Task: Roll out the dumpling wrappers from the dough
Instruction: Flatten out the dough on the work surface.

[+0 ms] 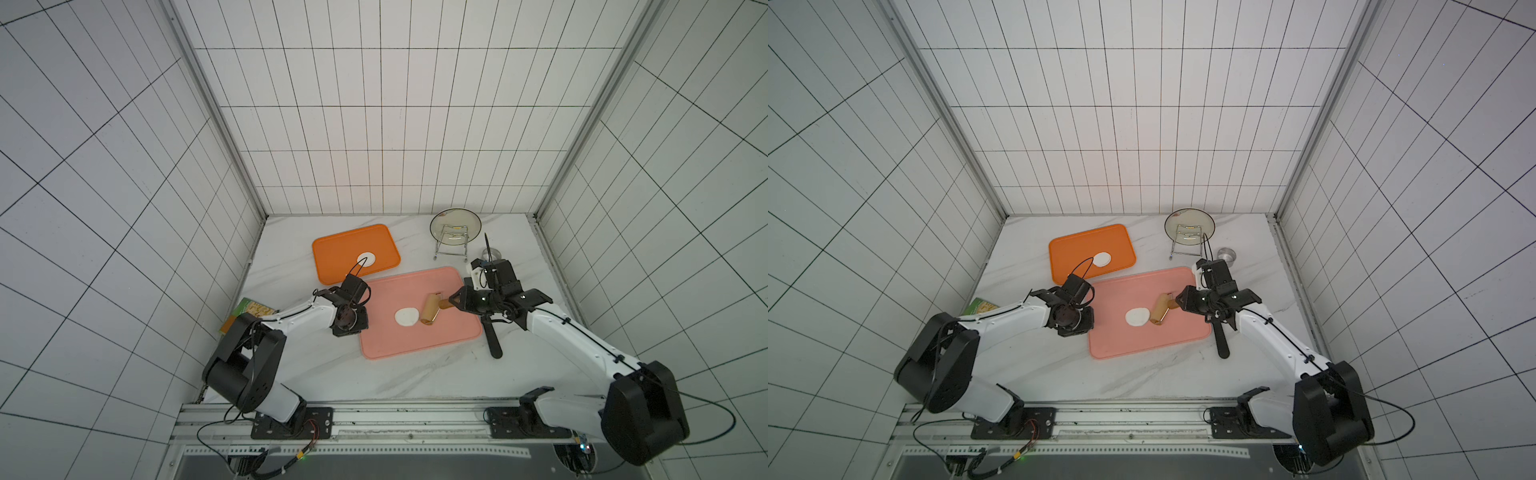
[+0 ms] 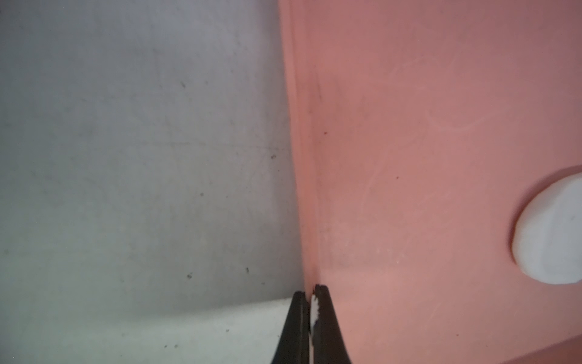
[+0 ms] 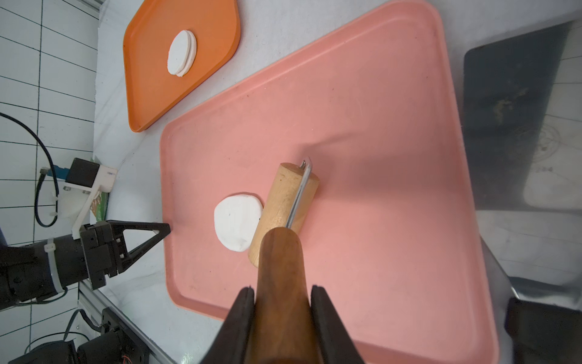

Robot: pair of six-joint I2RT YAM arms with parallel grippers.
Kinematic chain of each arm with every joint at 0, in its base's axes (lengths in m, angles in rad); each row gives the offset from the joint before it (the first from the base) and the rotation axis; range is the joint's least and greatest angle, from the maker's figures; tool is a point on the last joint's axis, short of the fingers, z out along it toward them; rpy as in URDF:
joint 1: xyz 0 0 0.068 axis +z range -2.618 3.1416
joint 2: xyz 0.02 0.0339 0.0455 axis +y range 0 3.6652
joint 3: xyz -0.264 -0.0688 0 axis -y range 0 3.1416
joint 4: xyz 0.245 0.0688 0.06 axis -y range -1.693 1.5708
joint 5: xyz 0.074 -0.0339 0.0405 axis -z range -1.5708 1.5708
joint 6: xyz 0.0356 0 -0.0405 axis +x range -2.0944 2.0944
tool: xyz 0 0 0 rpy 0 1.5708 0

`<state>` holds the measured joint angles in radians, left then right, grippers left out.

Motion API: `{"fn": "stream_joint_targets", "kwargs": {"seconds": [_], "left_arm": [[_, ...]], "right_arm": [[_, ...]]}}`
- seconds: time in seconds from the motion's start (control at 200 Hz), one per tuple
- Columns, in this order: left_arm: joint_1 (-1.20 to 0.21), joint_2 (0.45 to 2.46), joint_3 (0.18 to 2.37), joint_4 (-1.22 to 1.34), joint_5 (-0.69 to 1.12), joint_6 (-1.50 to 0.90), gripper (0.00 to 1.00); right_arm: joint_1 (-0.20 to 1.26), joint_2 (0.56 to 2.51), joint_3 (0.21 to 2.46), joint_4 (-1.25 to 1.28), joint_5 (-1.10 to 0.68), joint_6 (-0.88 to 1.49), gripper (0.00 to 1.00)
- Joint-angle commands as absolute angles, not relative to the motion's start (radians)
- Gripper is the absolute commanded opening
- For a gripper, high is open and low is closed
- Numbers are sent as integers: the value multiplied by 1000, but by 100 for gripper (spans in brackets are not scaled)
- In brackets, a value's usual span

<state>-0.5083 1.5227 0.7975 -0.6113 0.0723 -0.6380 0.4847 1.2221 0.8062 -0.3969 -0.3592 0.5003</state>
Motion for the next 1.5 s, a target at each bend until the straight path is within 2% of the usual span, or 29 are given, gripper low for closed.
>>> {"fn": "stream_joint_targets", "kwargs": {"seconds": [0.0, 0.255, 0.525, 0.8, 0.985, 1.215, 1.494], "left_arm": [[-513, 1552, 823, -562, 49, -618, 0], [-521, 1564, 832, -561, 57, -623, 0], [-523, 1569, 836, -563, 47, -621, 0], [-525, 1570, 840, -563, 47, -618, 0], [-525, 1569, 832, -560, 46, -618, 0], [-523, 1561, 829, -561, 42, -615, 0], [-523, 1564, 832, -557, 49, -619, 0]], "right_arm": [[520, 1203, 862, -511, -409, 434, 0], [636, 1239, 893, -429, -452, 443, 0], [634, 1277, 939, -416, -419, 417, 0], [590, 1427, 797, -346, -371, 432, 0], [594, 1437, 747, -338, -312, 445, 0], [536, 1370, 747, -450, -187, 418, 0], [601, 1477, 779, -425, -169, 428, 0]]}}
